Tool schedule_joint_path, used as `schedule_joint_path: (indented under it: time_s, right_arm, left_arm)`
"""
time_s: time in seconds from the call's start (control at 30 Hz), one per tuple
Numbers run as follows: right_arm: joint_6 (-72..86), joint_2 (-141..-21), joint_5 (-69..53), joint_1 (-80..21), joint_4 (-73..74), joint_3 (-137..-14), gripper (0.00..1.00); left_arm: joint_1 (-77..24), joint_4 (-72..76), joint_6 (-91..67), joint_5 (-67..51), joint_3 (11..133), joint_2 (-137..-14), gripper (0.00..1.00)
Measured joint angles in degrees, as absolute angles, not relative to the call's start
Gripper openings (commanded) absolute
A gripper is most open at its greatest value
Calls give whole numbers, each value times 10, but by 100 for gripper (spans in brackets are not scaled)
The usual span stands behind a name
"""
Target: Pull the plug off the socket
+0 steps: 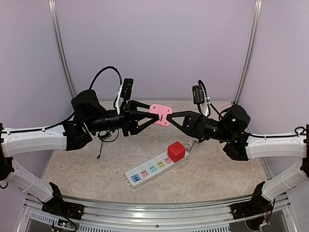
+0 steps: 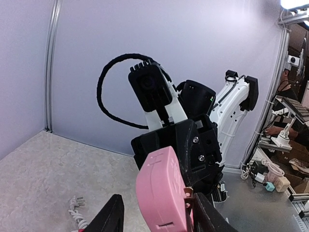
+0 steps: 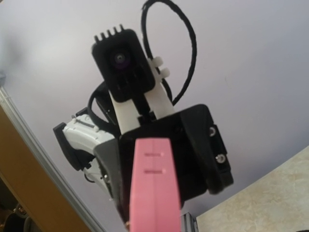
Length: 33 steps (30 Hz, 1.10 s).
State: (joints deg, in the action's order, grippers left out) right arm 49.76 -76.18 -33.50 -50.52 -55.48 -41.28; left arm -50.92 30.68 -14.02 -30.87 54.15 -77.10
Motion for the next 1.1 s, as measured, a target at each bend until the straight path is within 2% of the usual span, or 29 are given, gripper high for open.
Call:
schedule_joint_path:
  time_s: [0.37,0.43,0.6,0.7,0.93,1.1]
  right_arm:
    - [484,-762,-321,-505,-546,-413,0]
    - [483,-762,-321,-505,-538,-413,0]
    - [481,-762,-328,-506,-530,-413,0]
    - [478,-761,-335,-510,-529,-412,0]
    - [477,-758,-352,-514,-529,-407,0]
    - [477,-758,-357,-514,-529,-407,0]
  left_arm:
    - [-508,231,-175,-278,602,-785,39]
    - [-507,224,-181,-273,607,-787,47]
    - [-494,219,-184,-279,607,-787,78]
    - [-485,230,-176,-295,598,-782,84]
    - [-490,231,-137,-321,592,-760,82]
    - [-496,216,-123,-337,592,-760,66]
